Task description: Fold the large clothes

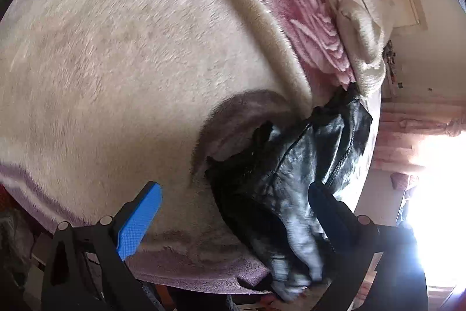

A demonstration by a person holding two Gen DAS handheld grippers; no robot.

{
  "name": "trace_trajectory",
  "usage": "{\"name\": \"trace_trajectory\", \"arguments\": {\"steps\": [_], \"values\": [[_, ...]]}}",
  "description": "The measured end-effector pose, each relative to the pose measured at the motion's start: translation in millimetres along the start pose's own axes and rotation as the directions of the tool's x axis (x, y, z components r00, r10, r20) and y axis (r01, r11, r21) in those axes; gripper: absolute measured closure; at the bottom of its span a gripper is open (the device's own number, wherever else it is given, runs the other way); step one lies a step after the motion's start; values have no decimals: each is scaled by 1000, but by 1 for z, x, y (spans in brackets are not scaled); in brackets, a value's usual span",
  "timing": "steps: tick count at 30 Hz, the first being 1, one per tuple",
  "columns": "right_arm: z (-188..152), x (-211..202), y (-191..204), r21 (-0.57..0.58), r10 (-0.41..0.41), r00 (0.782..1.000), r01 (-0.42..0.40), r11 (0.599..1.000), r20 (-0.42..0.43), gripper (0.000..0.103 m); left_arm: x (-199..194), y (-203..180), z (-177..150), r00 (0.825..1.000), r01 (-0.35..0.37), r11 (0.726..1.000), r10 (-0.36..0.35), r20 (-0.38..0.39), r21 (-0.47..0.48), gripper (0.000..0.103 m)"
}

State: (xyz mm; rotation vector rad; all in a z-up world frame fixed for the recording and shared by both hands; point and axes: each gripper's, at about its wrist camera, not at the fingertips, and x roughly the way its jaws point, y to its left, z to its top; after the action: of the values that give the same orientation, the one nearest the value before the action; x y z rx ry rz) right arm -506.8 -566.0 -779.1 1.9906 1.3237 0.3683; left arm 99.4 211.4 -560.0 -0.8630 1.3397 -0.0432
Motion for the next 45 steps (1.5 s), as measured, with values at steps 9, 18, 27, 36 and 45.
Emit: {"name": "trace_trajectory", "arguments": {"steps": [9, 18, 27, 36, 45], "values": [[-7, -54, 92, 111, 298, 948, -310, 944, 111, 81, 10, -29, 21, 1000, 12, 996, -13, 16, 83, 1], [44, -168, 176, 52, 437, 858, -466, 883, 271, 82, 47, -87, 36, 999, -9, 966, 17, -27, 257, 1], [135, -230, 268, 51, 434, 808, -493, 869, 398, 82, 102, -179, 49, 999, 17, 891, 3, -44, 454, 1], [123, -248, 222, 56, 59, 963, -76, 996, 264, 84, 130, -152, 48, 973, 148, 941, -83, -216, 306, 1], [150, -275, 238, -208, -372, 892, 427, 880, 256, 33, 217, -191, 7, 875, 271, 916, -106, -472, 297, 1]]}}
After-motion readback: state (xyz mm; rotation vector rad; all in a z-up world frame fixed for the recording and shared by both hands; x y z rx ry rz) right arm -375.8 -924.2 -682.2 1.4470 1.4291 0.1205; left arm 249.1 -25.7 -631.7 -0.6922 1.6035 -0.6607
